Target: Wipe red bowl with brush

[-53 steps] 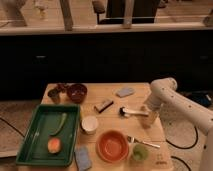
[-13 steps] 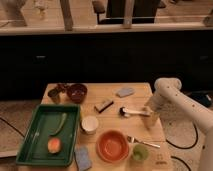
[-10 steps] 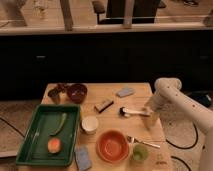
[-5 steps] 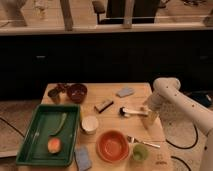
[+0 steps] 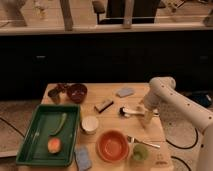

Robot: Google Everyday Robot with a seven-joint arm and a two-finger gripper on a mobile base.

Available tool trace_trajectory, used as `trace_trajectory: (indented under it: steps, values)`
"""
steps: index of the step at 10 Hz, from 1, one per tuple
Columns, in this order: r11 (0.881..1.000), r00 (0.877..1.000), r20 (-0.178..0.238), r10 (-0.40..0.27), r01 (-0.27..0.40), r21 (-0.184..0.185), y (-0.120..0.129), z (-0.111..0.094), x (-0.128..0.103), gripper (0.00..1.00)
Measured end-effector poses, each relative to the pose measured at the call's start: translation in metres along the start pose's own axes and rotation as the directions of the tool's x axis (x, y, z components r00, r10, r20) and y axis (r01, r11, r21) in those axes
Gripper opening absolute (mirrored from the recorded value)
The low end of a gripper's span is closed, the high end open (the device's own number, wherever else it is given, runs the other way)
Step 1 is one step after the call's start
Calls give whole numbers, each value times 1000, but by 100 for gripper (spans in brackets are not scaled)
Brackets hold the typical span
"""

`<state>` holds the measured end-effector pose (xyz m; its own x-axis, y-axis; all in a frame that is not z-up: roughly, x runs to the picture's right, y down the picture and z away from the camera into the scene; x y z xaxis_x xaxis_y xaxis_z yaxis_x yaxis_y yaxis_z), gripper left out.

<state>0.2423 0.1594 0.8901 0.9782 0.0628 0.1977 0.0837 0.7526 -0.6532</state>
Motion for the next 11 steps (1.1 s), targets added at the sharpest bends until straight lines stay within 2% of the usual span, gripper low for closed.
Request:
trace_trajectory:
  steps: [3, 7, 8, 11]
  values:
    - [1000, 1000, 2, -25, 25, -10, -1, 7, -8, 49]
    - [999, 999, 3, -47, 47, -22, -2, 11, -14, 8]
    - [999, 999, 2, -47, 47, -25, -1, 12, -13, 1]
    - [998, 998, -1, -58, 58, -31, -2, 11, -13, 0]
